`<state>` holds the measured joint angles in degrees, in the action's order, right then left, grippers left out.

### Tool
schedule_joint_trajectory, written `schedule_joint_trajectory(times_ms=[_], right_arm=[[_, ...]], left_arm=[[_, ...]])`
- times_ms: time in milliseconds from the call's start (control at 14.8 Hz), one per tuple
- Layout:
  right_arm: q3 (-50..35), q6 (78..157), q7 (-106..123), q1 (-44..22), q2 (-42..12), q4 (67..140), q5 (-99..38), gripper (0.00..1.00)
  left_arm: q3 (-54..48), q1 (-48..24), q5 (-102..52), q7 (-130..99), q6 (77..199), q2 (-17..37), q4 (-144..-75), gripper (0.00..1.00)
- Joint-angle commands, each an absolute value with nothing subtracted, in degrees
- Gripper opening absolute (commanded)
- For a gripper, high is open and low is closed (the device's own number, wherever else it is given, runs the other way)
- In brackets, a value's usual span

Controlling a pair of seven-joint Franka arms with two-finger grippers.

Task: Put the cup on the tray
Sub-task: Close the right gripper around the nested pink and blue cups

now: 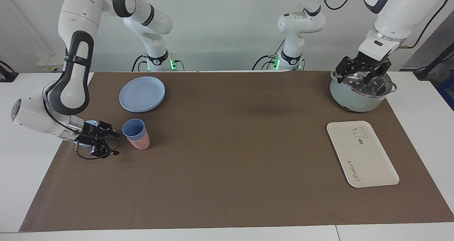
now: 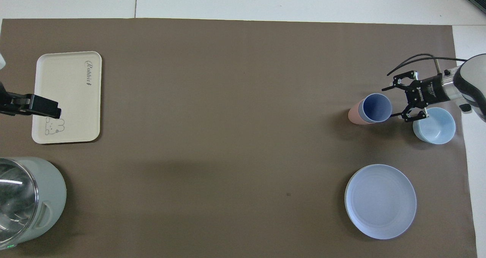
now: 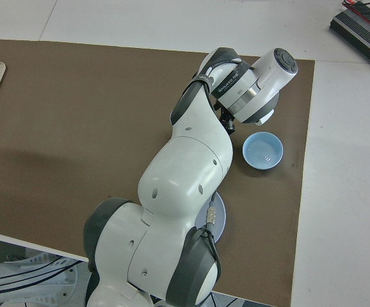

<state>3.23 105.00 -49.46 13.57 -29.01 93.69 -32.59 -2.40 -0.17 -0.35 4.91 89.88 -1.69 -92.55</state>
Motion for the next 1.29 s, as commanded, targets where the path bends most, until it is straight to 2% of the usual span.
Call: schedule_joint_trajectory(times_ms=[0,406,609,880,948,1016,1151,1219], right_arm=[[2.6,107.1,-47.9,13.5,-26.8,99.0,-35.3,0.90],[2.5,109.2,-42.6,13.4,-24.2,106.1,-41.3,0.89],[2.5,109.9,-42.6,12.4,-24.0,107.0,-42.4,0.89],[2.5,109.6,-43.0,11.2,-23.3,108.5,-46.2,0.80],[2.5,109.5,-43.0,11.0,-23.0,109.3,-47.2,0.73],[2.5,109.3,-42.5,11.0,-22.7,109.9,-48.1,0.61],[2.4,108.6,-41.8,9.5,-22.2,110.7,-48.3,0.00],[2.4,108.6,-42.0,8.2,-21.5,111.3,-48.7,0.00]], left_arm=[[-2.7,0.6,-1.2,5.2,89.4,-2.6,-93.2,1.00],[-2.7,0.6,-1.2,5.2,89.4,-2.6,-93.2,1.00],[-2.6,0.6,-1.2,5.2,89.4,-2.6,-93.2,1.00],[-2.7,0.6,-1.2,5.2,89.4,-2.6,-93.2,1.00],[-2.7,0.6,-1.2,5.2,89.4,-2.6,-93.2,1.00],[-2.6,0.6,-1.2,5.2,89.4,-2.6,-93.2,1.00],[-2.7,0.6,-1.2,5.2,89.4,-2.6,-93.2,1.00],[-2.7,0.6,-1.2,5.2,89.4,-2.6,-93.2,1.00]])
